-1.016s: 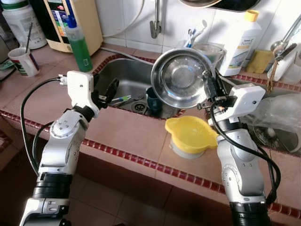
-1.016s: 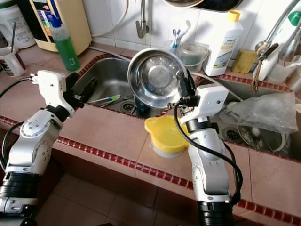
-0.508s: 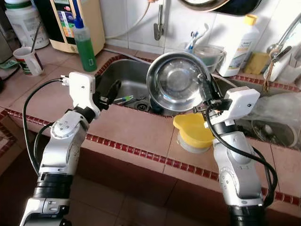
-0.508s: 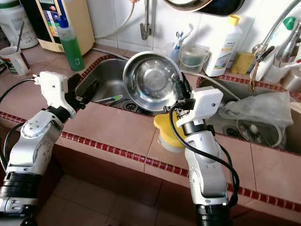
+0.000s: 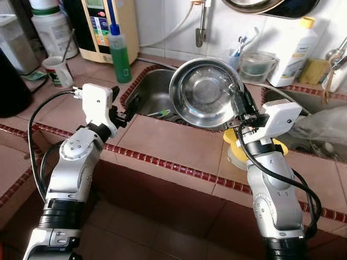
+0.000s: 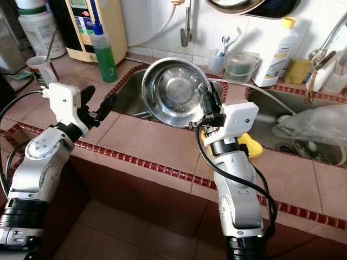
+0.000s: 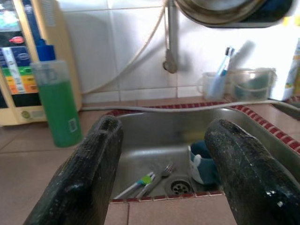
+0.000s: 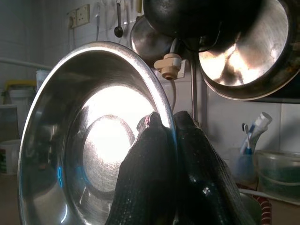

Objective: Kitchen organization

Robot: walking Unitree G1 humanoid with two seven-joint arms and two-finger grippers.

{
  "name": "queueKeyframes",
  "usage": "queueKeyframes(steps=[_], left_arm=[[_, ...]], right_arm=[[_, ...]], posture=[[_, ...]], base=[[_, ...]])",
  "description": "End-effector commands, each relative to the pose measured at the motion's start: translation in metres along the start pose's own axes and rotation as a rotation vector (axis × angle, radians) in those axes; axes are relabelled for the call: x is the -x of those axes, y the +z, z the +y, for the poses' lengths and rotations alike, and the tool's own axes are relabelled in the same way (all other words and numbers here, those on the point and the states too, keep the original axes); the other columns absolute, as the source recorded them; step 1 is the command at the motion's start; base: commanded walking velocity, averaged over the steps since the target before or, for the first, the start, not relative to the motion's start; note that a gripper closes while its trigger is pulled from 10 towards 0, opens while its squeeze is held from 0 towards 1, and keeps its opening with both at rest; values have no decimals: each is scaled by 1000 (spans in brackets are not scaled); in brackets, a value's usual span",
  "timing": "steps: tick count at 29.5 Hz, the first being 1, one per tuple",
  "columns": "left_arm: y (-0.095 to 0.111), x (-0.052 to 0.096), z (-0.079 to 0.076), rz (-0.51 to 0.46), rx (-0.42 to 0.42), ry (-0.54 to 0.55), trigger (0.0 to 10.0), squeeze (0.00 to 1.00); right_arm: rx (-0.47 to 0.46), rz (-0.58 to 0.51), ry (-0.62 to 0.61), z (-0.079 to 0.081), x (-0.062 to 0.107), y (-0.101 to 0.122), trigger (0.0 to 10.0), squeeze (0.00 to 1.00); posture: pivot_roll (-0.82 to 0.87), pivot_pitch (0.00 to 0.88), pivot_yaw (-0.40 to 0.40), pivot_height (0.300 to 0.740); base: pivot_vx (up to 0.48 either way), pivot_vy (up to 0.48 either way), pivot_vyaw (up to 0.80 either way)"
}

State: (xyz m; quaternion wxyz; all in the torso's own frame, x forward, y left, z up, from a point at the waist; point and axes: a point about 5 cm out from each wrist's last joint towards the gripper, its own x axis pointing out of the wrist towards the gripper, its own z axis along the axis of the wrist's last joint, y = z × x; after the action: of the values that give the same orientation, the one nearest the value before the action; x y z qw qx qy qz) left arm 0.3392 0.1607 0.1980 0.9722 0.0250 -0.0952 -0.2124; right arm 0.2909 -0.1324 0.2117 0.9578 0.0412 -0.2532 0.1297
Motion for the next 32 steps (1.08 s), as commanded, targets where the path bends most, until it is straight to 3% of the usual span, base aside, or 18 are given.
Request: queueKeyframes(steps=[1, 22, 30, 32], left_arm=[[1, 1, -5, 8, -20, -47, 10000, 0], [4, 4, -3, 8, -31, -75, 10000, 0], [15, 6, -5, -63, 22, -81, 10000, 0], [17, 7, -5, -69, 2, -90, 10000, 0]], right_arm=[[10, -14, -6, -2, 1, 4, 10000, 0], [12, -6, -17, -3, 2, 4, 10000, 0], [6, -9, -6, -3, -1, 6, 10000, 0], [3, -9, -4, -3, -3, 7, 10000, 0]], posture=[[-123, 69, 46, 740], [-113, 106, 55, 740], [-111, 109, 50, 740], [-108, 111, 48, 740]], base=[[255, 0, 0], [446, 0, 0], [0, 0, 0], [0, 0, 0]])
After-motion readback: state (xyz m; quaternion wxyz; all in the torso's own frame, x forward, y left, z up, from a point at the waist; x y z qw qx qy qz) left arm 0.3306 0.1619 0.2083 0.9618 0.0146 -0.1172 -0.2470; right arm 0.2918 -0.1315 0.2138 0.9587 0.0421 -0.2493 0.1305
